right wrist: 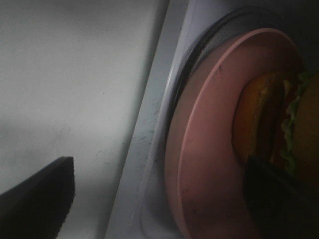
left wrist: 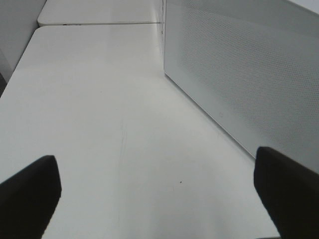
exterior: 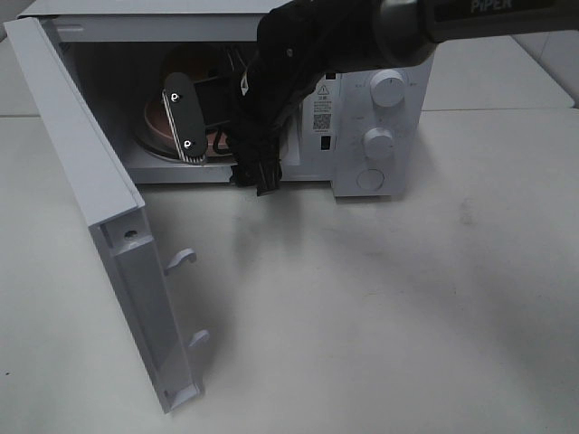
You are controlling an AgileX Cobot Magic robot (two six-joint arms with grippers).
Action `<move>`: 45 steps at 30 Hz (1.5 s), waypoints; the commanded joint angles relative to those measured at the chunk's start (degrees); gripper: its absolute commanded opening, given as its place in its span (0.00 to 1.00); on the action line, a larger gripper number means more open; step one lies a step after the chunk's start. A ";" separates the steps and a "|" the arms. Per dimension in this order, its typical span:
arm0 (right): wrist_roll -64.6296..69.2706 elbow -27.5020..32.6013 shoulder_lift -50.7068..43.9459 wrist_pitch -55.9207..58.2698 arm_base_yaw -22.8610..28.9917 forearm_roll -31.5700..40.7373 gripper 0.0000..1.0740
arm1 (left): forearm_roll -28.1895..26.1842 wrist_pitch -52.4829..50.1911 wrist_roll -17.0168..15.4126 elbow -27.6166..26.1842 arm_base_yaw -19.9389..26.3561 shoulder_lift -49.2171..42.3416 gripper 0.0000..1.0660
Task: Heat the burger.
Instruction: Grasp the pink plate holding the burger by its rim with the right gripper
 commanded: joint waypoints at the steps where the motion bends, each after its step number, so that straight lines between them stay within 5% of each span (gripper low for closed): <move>1: 0.97 -3.15 2.06 2.06 0.17 -0.06 0.80 | -0.34 -0.23 -0.46 0.23 0.06 -1.15 0.94; 27: 3.67 -22.35 14.84 9.63 -1.20 -1.55 0.73 | -0.34 -0.23 -0.46 0.23 0.06 -1.15 0.94; 35: 4.64 -23.61 16.04 9.45 -1.83 -1.55 0.45 | -0.34 -0.23 -0.46 0.23 0.06 -1.15 0.94; 37: 4.81 -23.61 16.04 9.57 -1.83 -1.55 0.20 | -0.34 -0.23 -0.46 0.23 0.06 -1.15 0.94; 38: 4.81 -23.61 16.04 9.57 -1.83 -1.55 0.20 | -0.34 -0.23 -0.46 0.23 0.06 -1.15 0.94; 40: 4.81 -23.61 16.04 9.57 -1.83 -1.55 0.00 | -0.34 -0.23 -0.46 0.23 0.06 -1.15 0.94; 45: 4.81 -23.61 16.04 9.45 -1.83 -1.55 0.00 | -0.34 -0.23 -0.46 0.23 0.06 -1.15 0.94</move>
